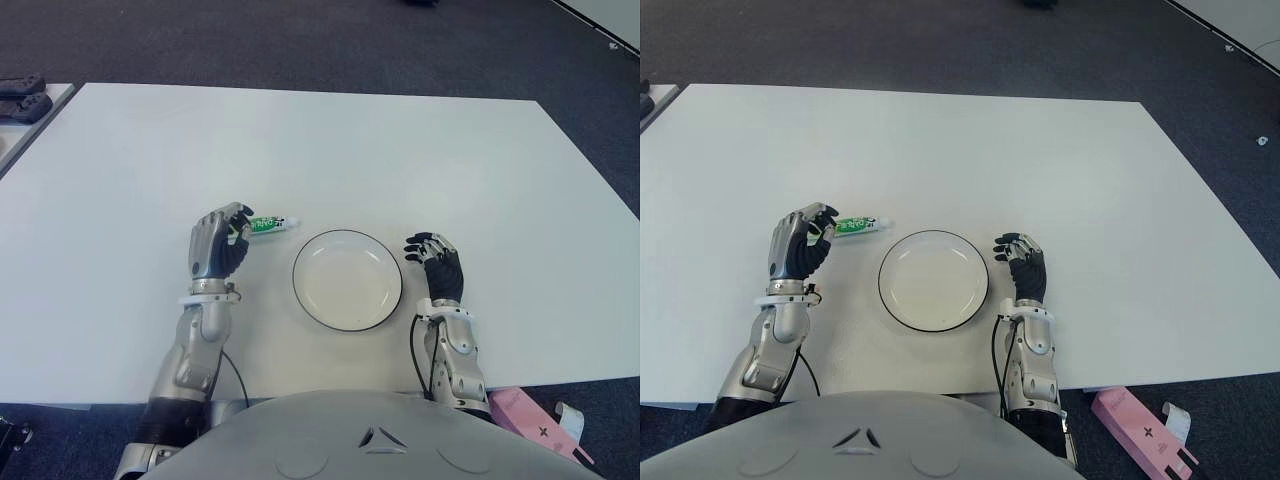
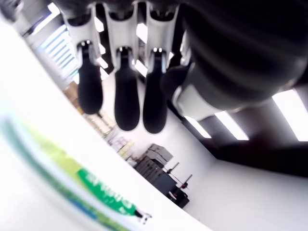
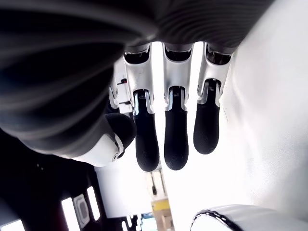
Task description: Put the toothpaste on the table into the plate.
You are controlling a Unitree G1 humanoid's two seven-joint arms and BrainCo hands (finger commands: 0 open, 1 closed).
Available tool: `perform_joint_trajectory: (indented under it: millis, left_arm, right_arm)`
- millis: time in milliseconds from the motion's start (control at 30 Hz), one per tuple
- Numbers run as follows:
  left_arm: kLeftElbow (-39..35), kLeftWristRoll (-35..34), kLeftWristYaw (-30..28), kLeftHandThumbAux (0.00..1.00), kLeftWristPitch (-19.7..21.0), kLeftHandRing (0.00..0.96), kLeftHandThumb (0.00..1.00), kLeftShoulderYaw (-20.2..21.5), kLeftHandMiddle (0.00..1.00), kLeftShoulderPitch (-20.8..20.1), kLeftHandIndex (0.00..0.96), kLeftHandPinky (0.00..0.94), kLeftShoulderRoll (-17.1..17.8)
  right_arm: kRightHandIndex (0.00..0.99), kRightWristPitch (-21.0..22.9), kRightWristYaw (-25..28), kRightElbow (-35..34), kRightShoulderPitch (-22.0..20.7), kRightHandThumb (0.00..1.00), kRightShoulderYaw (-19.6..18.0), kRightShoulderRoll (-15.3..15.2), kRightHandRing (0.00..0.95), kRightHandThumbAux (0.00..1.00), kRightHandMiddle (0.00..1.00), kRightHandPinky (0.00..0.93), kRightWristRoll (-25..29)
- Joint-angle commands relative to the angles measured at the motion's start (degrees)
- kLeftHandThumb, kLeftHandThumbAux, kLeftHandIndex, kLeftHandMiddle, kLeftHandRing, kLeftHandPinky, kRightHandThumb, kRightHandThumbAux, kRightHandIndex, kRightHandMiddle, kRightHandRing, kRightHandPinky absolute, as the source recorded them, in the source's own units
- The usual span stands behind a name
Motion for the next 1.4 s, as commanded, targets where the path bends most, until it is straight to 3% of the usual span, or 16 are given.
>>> perform_joint_trajectory:
  millis: [33,67,167,300,500,733,1000,1400]
  left_arm:
    - [-1.1,4.6,-3.8,0.714,3.6,0.46,0.688,-1.1,0.447,-2.3,0.422,0.443,5.3]
    - [-1.1,5.0,-4.5,0.651,4.2,0.423,0.578,-1.3,0.41,-2.7,0.382,0.415,5.9]
    - [-1.0,6.3,-6.9,0.573,6.1,0.377,0.466,-2.1,0.361,-4.2,0.333,0.38,7.9]
    - [-0.2,8.6,-9.3,0.428,8.5,0.287,0.463,-3.8,0.268,-7.1,0.228,0.303,10.2]
    - [0.8,13.0,-11.9,0.333,10.9,0.21,0.471,-7.1,0.194,-10.4,0.121,0.242,13.6]
    - [2.4,15.5,-12.5,0.242,10.7,0.12,0.444,-10.3,0.124,-12.7,0.018,0.143,16.9]
    - [4.5,15.4,-15.0,0.185,9.2,0.028,0.439,-13.5,0.057,-15.4,0.0,0.039,20.0]
    - [7.3,15.5,-22.3,0.139,6.4,0.0,0.419,-18.0,0.002,-18.7,0.0,0.001,23.7]
  right_arm:
    - [0.428,2.5,-0.7,1.9,1.4,0.704,-0.1,2.0,0.492,0.721,0.492,0.498,0.5]
    - [0.428,2.5,-0.7,1.8,1.4,0.704,-0.1,2.0,0.491,0.721,0.491,0.497,0.5]
    - [0.427,2.3,-0.7,1.8,1.6,0.704,0.0,2.0,0.49,0.721,0.49,0.496,0.5]
    - [0.427,1.9,-0.7,1.7,1.9,0.704,0.1,2.0,0.489,0.721,0.49,0.496,0.3]
    - [0.427,1.6,-0.6,1.5,2.3,0.704,0.1,2.0,0.485,0.721,0.487,0.493,0.5]
    - [0.428,1.7,-0.7,1.1,2.8,0.704,0.1,2.0,0.486,0.721,0.488,0.496,0.6]
    - [0.428,2.2,-0.8,0.6,3.0,0.705,0.0,2.2,0.486,0.721,0.487,0.493,1.0]
    - [0.429,3.2,-1.2,0.0,3.2,0.707,0.1,2.1,0.49,0.721,0.489,0.501,0.9]
